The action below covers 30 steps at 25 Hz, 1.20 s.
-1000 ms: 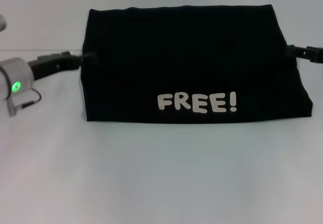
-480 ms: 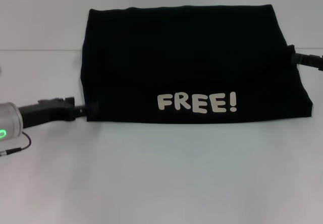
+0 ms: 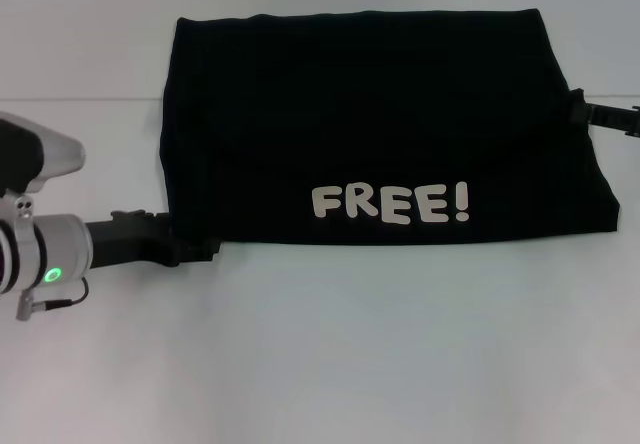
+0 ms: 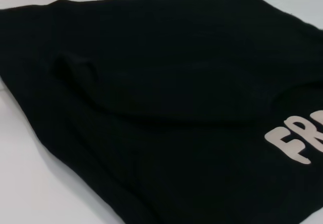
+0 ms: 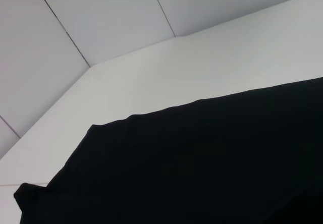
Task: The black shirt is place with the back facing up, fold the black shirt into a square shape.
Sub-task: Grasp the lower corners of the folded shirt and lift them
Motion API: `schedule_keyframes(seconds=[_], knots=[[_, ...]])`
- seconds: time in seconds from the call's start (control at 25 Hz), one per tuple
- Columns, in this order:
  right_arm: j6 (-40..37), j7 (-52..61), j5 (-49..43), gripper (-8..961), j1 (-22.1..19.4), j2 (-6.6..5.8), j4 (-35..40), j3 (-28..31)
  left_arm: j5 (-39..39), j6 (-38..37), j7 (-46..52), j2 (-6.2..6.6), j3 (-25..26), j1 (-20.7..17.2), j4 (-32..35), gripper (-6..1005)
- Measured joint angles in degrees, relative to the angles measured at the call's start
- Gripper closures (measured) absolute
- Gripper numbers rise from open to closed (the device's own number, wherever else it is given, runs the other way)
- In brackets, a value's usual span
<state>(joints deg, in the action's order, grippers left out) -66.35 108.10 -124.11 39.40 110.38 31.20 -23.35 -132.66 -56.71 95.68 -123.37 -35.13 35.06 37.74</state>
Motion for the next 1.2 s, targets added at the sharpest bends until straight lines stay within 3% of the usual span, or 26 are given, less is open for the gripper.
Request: schedule_keyframes(seconds=[0.72,1.2], knots=[[0.58,0.35,0.01,178,-0.75,0.00,0.00,-0.12,-0.79,0.75,-0.13,0.29,-0.92,0.50,0.09,227],[0.54,0.58,-0.75,181,-1.21,0.00,-0.09,-0.28,-0.79,1.37,-0.13,0.40,-0.97,0.90,-0.06,732]])
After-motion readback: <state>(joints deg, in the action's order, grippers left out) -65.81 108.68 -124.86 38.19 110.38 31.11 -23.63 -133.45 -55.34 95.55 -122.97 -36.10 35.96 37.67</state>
